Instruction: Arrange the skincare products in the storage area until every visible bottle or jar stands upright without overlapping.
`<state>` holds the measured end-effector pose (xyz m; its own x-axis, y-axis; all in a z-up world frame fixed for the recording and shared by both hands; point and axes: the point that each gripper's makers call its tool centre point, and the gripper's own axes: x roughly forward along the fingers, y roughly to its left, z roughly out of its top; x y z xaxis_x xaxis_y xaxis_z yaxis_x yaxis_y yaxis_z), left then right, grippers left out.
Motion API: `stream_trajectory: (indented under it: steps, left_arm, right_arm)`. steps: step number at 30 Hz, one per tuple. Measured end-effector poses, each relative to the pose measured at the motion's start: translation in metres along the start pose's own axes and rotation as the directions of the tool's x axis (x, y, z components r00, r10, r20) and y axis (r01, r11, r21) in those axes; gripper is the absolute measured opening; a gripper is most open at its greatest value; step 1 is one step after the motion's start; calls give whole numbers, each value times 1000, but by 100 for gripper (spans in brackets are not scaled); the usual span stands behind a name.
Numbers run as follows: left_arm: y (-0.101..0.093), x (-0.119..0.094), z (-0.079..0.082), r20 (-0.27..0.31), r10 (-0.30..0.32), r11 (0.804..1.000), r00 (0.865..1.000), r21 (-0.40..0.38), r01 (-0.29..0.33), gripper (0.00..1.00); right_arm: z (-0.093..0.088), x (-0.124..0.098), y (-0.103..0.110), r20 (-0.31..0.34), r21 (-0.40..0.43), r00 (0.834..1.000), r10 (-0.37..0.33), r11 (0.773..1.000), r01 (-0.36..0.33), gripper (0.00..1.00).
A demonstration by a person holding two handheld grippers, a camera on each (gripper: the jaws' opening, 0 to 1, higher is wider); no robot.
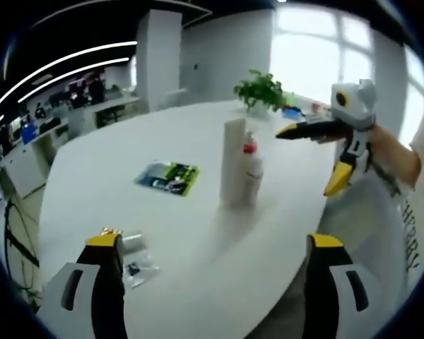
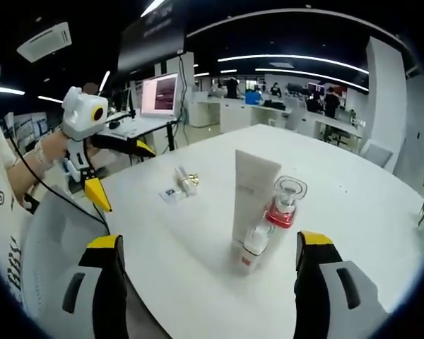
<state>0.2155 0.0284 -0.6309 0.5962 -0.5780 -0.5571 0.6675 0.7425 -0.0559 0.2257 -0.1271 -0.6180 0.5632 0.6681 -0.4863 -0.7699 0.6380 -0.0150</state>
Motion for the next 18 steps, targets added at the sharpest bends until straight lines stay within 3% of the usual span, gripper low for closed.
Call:
stream_trajectory:
  steps: [7,13,18]
  left_arm:
    - [8,2,-6,-21,3,1000,1000,10,-3,99]
    - [14,3,-10,-44,-22,997,999,70,25,99]
    - [33,5,-13,-59,22,993,998,115,-15,98]
  right_arm:
    - [0,2,3,1,-4,1000,9,1000,-9,100]
    - [-1,3,3,-5,-3,1000,8,1000,-8,100]
    - [-1,2,4,-3,-1,1000,9,1000,-9,100]
